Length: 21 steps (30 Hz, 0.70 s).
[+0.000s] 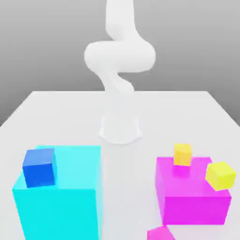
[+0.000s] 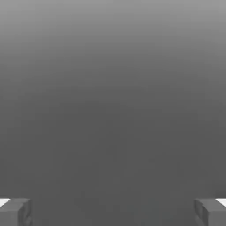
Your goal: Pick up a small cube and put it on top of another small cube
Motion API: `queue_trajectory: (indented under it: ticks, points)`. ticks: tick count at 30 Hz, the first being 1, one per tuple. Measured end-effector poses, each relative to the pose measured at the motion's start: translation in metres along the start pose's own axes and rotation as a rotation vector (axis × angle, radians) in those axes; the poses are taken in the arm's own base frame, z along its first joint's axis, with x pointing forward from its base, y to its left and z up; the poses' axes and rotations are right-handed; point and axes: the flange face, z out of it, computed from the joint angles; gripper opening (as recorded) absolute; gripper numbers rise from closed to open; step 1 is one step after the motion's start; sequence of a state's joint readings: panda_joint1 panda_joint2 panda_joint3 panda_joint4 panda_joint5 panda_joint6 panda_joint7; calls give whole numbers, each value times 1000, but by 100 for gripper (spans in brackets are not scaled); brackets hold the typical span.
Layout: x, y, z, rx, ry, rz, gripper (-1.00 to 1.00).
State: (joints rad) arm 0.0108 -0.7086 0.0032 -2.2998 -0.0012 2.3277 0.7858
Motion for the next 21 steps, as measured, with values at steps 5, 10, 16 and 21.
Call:
queue_trajectory:
  ticks: [5, 10, 16, 21]
  points:
    - [-11, -8, 92, -81, -103, -55, 0]
    - [-34, -7, 179, -156, -204, -111, 0]
    - [-78, 9, 279, -244, -328, -179, 0]
    - [-128, 31, 354, -313, -435, -240, 0]
